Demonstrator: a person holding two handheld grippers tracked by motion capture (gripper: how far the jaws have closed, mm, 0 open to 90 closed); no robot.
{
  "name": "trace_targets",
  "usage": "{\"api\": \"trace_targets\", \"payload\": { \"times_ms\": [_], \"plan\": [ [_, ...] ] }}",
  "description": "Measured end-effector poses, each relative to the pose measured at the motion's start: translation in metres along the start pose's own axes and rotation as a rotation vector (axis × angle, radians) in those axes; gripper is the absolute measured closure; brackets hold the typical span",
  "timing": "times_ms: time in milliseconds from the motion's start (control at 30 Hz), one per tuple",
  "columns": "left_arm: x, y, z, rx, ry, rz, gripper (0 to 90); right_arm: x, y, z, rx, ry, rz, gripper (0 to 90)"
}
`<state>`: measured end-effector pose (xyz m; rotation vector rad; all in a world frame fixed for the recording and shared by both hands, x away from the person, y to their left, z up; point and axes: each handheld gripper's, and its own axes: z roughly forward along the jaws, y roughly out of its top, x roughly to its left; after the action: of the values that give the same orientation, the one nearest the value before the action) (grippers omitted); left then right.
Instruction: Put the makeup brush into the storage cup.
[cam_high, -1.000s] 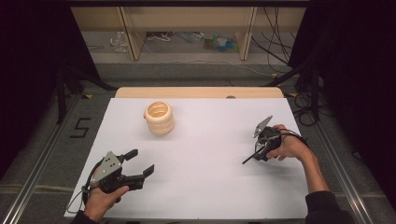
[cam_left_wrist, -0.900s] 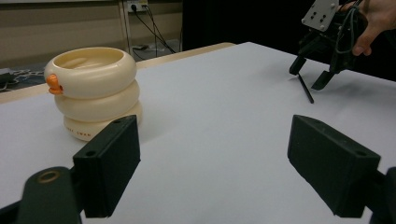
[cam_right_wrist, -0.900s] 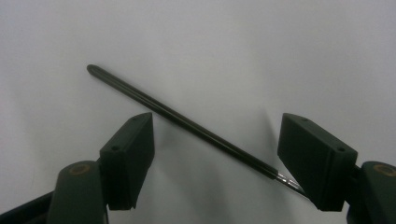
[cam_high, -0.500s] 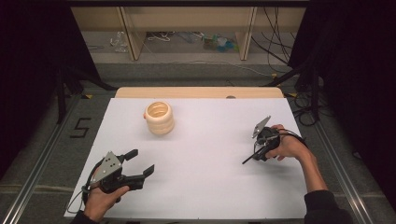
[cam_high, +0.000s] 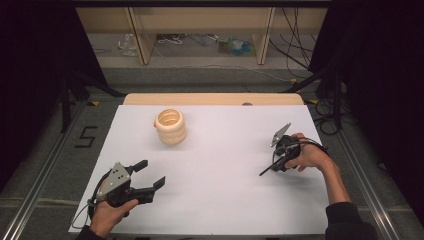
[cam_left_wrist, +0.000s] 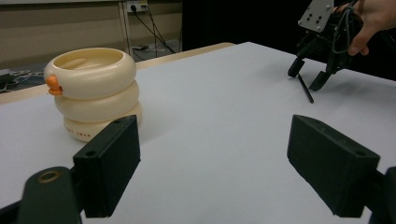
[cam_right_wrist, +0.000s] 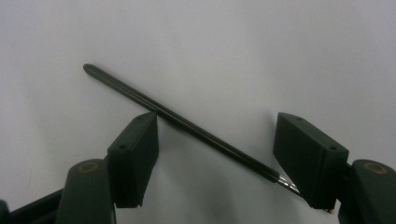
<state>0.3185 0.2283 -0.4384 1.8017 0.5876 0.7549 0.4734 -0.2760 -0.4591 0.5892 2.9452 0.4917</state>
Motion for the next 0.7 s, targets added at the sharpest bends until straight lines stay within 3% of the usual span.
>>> {"api": "trace_targets", "payload": {
  "times_ms": [533,667,700],
  "plan": [
    [-0.0001,0.0002,-0.0003,-0.005,-0.002,-0.002,17.1,-0.0023,0.0025,0.0005,0.026,0.017,0.036,35.0],
    [-0.0001,0.0003,-0.0004,-0.006,-0.003,-0.001,17.1,-0.0011,0.0038,0.0002,0.033,0.018,0.034,39.1],
    [0.0,0.0003,-0.0003,-0.005,-0.003,-0.002,17.1,-0.0008,0.005,-0.0012,0.046,0.014,0.043,45.2]
  ]
}}
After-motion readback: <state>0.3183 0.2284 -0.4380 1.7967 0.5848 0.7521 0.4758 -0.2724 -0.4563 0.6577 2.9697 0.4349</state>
